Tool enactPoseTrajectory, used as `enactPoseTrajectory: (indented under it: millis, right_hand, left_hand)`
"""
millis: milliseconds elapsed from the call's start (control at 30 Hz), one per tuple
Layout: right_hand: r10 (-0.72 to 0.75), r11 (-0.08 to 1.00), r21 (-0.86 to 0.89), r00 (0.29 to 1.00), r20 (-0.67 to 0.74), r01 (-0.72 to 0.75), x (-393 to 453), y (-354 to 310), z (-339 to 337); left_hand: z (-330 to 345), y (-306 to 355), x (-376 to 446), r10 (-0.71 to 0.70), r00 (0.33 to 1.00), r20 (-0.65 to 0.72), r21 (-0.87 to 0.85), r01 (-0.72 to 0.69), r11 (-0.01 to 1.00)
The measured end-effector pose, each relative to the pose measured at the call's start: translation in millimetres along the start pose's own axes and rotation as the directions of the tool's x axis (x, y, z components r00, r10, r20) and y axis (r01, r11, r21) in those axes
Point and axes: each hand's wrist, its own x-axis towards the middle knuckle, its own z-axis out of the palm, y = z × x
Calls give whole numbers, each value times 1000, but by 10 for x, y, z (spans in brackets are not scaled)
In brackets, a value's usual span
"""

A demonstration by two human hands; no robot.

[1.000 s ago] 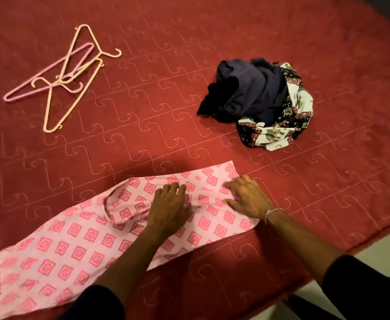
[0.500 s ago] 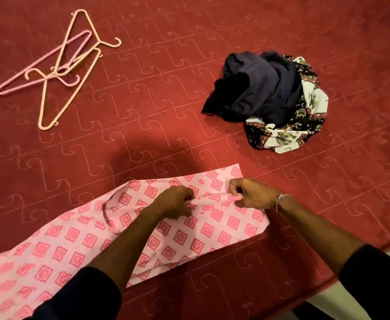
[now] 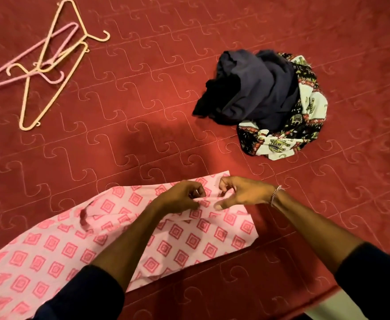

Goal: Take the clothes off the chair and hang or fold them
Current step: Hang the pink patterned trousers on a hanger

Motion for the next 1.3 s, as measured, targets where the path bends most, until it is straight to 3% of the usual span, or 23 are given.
enactPoseTrajectory:
  millis: [133, 233, 433, 667, 700, 767, 800, 867, 900, 1067, 1133, 1200, 1300]
  right_hand:
    - [44, 987, 157, 998, -44, -37, 44, 56, -108]
    - [61, 979, 204, 962, -267, -5, 57, 45, -144]
    - [129, 988, 143, 820, -558, -58, 191, 174, -31]
    - [113, 947, -96, 598, -794, -307, 218, 73, 255]
    - [120, 925, -133, 605, -787, -356, 209, 176, 329]
    - [223, 844, -253, 738, -637, -473, 135, 227, 535]
    - [200, 819, -316, 754, -625, -479, 144, 160, 611]
    - [-64, 812, -414, 642, -764, -412, 251, -52, 644]
    - [-98, 803, -431, 622, -777, -412, 286, -162, 675]
    - [-54, 822, -381, 608, -792, -423, 359, -183, 789]
    - [-17, 833, -344, 603, -798, -432, 347, -227, 796]
    - [-5, 840, -328, 598, -802, -433, 342, -272, 825]
    - [-7, 813, -329, 555, -832, -481, 364, -339, 939]
  left_hand:
    - [13, -20, 57, -55, 996, -70, -5, 55, 998]
    - [-8, -19, 73, -94, 985, -146, 49, 102, 994]
    - [-364, -307, -168, -149, 978, -147, 277, 185, 943]
    - [-990, -728, -753, -219, 963, -158, 530, 270, 804]
    - [-1056, -785, -807, -230, 960, -160, 562, 280, 778]
    - [-1188, -915, -947, -254, 952, -174, 612, 306, 729]
    - [-1249, -973, -1015, -256, 949, -187, 630, 315, 709]
    - [-1347, -1041, -1112, -244, 944, -220, 661, 329, 674]
    - [-1376, -1066, -1157, -230, 939, -256, 673, 344, 654]
    - [-1289, -1234, -1210, -76, 853, -517, 743, 491, 455]
    - [-1195, -1319, -1202, -27, 814, -581, 727, 534, 431]
    - [-1086, -1382, -1204, -23, 754, -656, 657, 586, 475]
    - [-941, -1422, -1221, 2, 653, -757, 503, 582, 639]
